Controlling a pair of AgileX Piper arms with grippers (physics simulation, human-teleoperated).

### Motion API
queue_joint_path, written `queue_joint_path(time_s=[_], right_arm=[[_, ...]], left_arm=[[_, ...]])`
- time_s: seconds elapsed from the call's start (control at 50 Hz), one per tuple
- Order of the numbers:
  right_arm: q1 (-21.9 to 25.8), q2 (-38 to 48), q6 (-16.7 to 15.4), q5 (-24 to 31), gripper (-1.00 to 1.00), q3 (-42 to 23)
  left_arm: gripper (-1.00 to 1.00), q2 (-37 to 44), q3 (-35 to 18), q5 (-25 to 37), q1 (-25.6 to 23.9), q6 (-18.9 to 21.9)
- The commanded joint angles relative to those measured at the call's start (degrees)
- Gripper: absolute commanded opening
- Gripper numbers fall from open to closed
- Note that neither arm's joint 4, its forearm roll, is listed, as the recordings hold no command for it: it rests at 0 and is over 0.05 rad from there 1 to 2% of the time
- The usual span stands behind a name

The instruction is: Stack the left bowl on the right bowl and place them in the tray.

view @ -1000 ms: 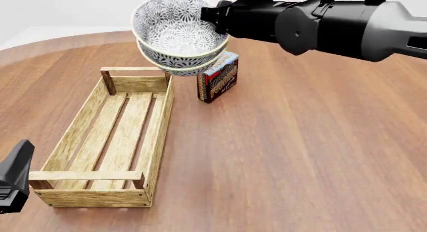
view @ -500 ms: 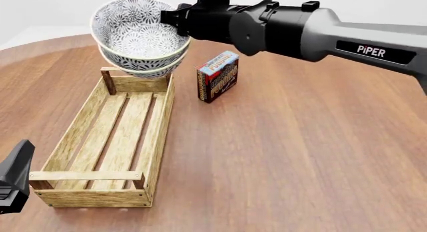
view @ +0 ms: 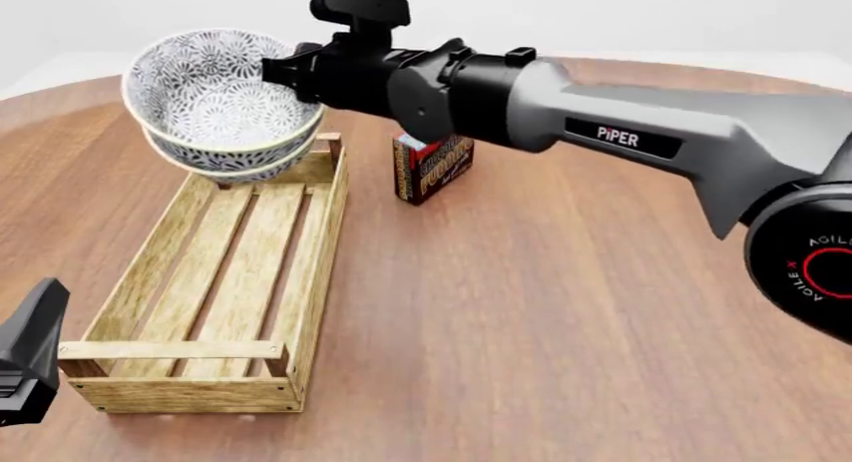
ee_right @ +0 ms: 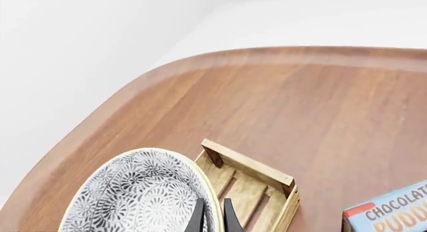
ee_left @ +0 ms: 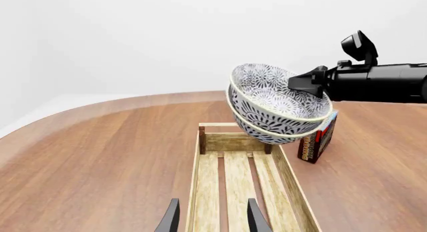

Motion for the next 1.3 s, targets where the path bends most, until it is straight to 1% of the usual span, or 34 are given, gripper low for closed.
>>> queue_joint_path(time_s=[0.02,0.18,0.48,1.3], right_arm=[[0.9,2.8,1.1,-1.4,-1.0,-2.4],[0.3,4.2,1.7,-3.0,-1.0,-1.9],[1.5,6.8,2.7,-6.8,-1.0,-0.1],[3.1,11.6,3.6,-7.9,-1.0,-1.2]], left_arm=[[1.0,0.0,0.0,0.0,0.0,0.0],[1.0,0.0,0.0,0.0,0.0,0.0],[1.0,0.0,0.0,0.0,0.0,0.0],[1.0,0.0,0.0,0.0,0.0,0.0]])
